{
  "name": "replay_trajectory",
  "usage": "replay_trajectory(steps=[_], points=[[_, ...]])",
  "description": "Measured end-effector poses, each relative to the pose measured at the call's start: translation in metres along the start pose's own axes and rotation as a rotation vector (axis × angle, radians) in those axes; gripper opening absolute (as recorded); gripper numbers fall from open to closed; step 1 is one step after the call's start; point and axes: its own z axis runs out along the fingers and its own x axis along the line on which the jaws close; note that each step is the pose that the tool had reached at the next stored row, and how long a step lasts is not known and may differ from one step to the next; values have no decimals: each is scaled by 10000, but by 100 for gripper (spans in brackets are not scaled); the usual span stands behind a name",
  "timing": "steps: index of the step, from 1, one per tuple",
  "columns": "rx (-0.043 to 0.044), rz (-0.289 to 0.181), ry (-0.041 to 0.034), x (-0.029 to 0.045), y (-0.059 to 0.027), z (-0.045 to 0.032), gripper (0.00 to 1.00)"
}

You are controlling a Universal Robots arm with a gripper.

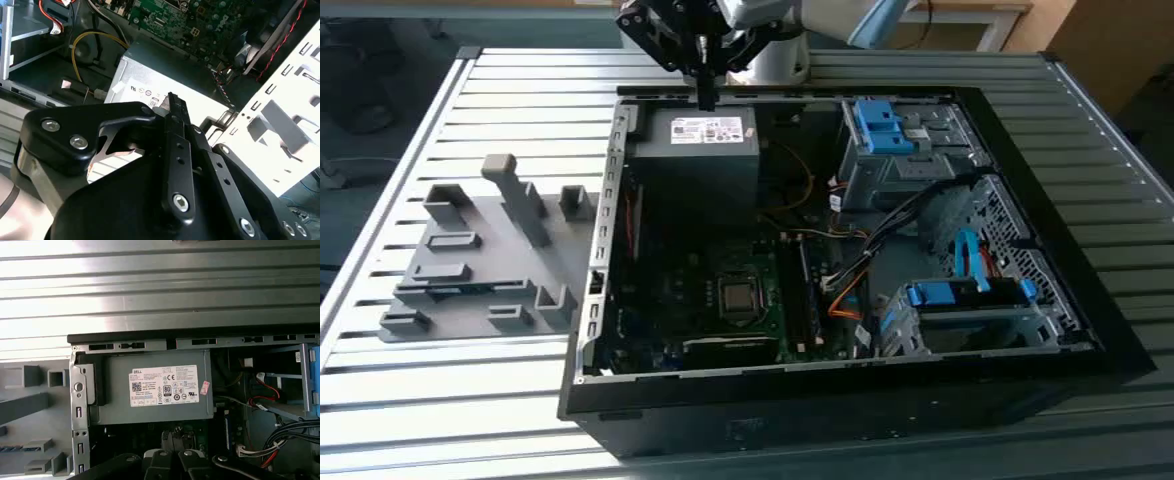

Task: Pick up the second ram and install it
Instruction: 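Reach for the second ram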

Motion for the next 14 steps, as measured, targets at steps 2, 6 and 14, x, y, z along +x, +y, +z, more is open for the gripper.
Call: replay_trajectory(steps=[2, 6, 14], points=[[0, 0, 0, 0, 0, 0, 11], [0, 0, 0, 2, 0, 0, 11], [0, 0, 0, 53, -4, -2, 11]])
